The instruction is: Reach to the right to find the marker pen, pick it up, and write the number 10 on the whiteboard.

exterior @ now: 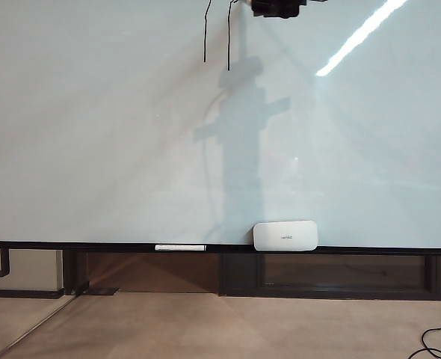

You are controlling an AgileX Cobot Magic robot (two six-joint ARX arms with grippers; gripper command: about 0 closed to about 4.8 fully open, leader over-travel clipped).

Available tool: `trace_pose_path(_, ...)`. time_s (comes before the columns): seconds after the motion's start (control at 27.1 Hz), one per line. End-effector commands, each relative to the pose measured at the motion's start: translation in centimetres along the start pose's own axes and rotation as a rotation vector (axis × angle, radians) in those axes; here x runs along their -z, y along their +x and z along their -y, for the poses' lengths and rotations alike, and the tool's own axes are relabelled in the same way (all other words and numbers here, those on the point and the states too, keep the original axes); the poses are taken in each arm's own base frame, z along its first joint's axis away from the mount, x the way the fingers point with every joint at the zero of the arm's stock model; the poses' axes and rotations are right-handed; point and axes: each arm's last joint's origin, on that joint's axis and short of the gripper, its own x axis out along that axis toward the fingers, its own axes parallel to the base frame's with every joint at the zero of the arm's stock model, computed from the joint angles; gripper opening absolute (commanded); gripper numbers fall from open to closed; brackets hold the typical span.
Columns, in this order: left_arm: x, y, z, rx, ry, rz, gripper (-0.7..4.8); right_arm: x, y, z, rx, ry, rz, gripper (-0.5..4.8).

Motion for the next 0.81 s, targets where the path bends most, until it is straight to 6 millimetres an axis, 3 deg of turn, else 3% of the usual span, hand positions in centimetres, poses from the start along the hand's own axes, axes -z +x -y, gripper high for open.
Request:
trace_pose_path(0.04,-0.2,-0.1,0.0,0.014,0.002,0.014,-0.06,-0.1,0.0,1.0,0.07,0.008,-0.022,-0.04)
trace_pose_path(0.33,-0.2,-0.1,0.0,0.014,0.0,0.009,-0.06,0.0,-0.1,1.0,0.066,0.007,-0.04,-0.04)
trace_pose_path(0.81,-0.2,-0.1,0.0,0.007,0.004,0.017,-0.06,2.4,-0.2,0.8,0.054,-0.006,-0.21,-0.04)
